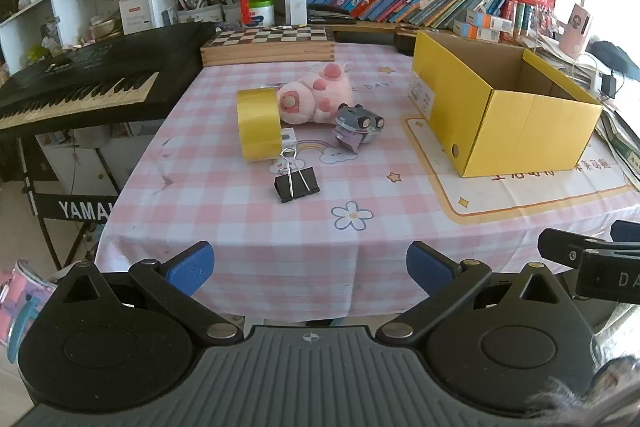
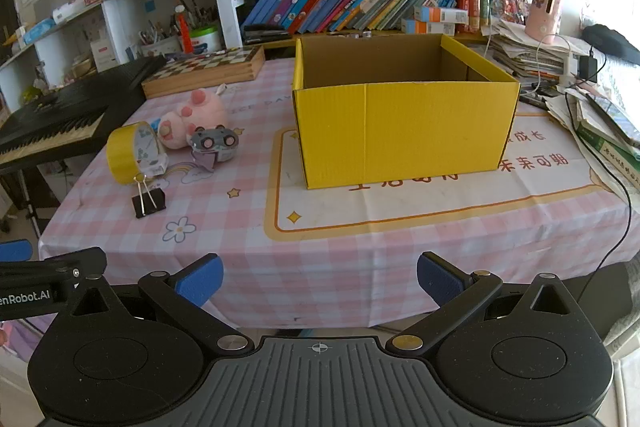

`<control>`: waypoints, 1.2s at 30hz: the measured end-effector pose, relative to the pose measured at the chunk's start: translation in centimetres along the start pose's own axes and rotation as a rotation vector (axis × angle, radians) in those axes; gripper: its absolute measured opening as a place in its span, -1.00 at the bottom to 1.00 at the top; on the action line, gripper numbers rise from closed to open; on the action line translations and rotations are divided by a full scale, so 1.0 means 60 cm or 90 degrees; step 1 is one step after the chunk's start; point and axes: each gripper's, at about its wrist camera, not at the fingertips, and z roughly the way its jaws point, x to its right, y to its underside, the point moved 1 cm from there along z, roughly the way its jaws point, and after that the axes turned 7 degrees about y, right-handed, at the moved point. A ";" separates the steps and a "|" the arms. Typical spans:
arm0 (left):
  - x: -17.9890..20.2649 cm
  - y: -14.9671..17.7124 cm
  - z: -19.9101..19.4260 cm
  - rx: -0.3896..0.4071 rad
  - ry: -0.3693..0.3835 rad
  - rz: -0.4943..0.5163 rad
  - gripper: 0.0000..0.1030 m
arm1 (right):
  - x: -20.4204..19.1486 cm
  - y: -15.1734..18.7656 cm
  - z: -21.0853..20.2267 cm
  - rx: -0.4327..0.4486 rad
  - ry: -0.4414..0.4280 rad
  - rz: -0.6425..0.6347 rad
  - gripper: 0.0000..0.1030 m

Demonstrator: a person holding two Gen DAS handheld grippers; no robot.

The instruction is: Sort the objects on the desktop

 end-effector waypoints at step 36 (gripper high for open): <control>-0.007 -0.014 0.021 -0.015 0.016 0.003 1.00 | -0.016 -0.012 0.017 -0.017 -0.010 -0.021 1.00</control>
